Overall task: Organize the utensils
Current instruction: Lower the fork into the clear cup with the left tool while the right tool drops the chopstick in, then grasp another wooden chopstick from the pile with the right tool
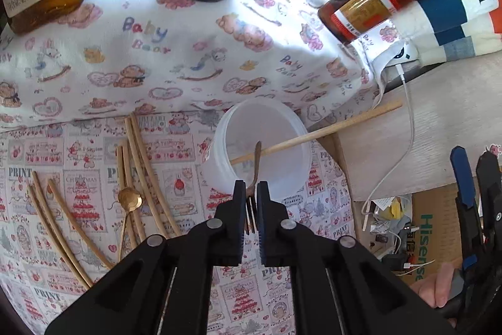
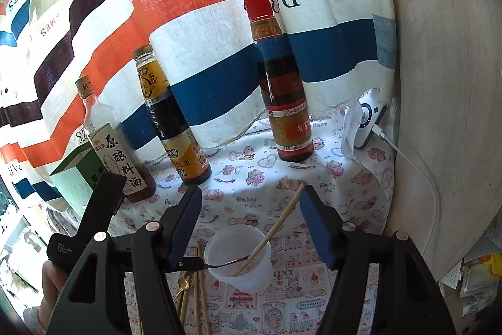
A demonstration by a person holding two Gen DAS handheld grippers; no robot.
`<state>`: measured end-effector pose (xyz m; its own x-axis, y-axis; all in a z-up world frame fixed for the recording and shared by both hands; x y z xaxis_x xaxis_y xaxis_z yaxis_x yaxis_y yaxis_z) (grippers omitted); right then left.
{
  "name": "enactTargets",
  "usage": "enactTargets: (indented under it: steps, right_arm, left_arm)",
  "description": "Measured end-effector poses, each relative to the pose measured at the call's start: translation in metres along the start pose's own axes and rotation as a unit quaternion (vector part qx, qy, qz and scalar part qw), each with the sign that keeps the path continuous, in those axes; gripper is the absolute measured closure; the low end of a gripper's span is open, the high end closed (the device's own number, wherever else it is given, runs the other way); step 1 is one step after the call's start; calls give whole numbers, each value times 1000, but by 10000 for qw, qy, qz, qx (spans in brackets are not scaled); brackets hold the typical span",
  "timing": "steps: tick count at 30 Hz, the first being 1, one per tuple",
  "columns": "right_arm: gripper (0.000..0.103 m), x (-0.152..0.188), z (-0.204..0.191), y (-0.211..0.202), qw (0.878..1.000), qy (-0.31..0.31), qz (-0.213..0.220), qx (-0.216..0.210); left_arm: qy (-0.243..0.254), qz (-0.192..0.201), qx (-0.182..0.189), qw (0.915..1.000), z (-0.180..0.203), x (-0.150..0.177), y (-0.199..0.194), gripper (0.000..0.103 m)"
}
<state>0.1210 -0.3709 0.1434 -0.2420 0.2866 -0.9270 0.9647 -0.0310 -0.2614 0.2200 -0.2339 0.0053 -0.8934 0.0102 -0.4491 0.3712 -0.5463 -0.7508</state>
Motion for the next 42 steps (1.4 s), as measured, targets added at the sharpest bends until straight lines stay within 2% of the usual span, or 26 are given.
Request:
enactTargets:
  steps: [1, 5, 9, 15, 19, 22, 25, 27, 28, 32, 35, 40, 42]
  right_arm:
    - [36, 1, -1, 1, 10000, -16, -8, 3]
    - [36, 3, -4, 2, 9999, -119, -17, 60]
    - [36, 5, -7, 3, 9999, -153, -30, 51]
    - [36, 12, -13, 10, 9996, -242, -137, 54]
    - [36, 14, -18, 11, 9994, -312, -150, 37]
    - [36, 15, -25, 9, 9992, -386, -132, -2]
    - [36, 17, -32, 7, 9989, -433, -151, -56]
    - [36, 18, -37, 6, 9987, -463, -163, -104]
    - [36, 19, -40, 5, 9986, -487, -155, -122]
    - [35, 19, -51, -2, 9971, -746, -83, -111]
    - [35, 18, -57, -8, 9970, -764, -3, -119]
    - [34, 23, -78, -18, 9964, -796, 14, -305]
    - [34, 29, -90, -20, 9955, -860, -20, -389]
  left_arm:
    - [-24, 75, 86, 9999, 2, -2, -1, 99]
    - [163, 514, 186, 9984, 7, -5, -14, 84]
    - [599, 1092, 22, 9922, 11, -7, -41, 79]
    - [763, 1692, -276, 9822, 1, -10, -77, 78]
    - [1055, 2260, -703, 9658, -7, -4, -100, 76]
    - [1176, 2618, -913, 9536, -17, 7, -118, 69]
    - [1396, 3069, -1298, 9325, -29, 19, -139, 60]
    - [1538, 3348, -1575, 9162, -38, 29, -153, 46]
    - [1575, 3436, -1652, 9109, -43, 35, -161, 44]
    - [1429, 3763, -1901, 8955, -69, 62, -184, 29]
    - [1553, 3896, -2144, 8821, -86, 85, -193, 25]
    - [1466, 4011, -2130, 8788, -107, 106, -199, 16]
    - [1414, 4248, -2251, 8654, -116, 111, -202, 9]
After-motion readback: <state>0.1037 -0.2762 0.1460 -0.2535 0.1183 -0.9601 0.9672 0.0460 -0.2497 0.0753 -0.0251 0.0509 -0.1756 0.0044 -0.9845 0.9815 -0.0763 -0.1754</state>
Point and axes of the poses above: each gripper's, at about its wrist camera, not at the fingertips, and y roughly the way its jaws point, z to its right, x to its underside, the point moved 6 cm from there along y, roughly the way its jaws point, and after that the axes turned 12 degrees about z, right-handed, at the moved point
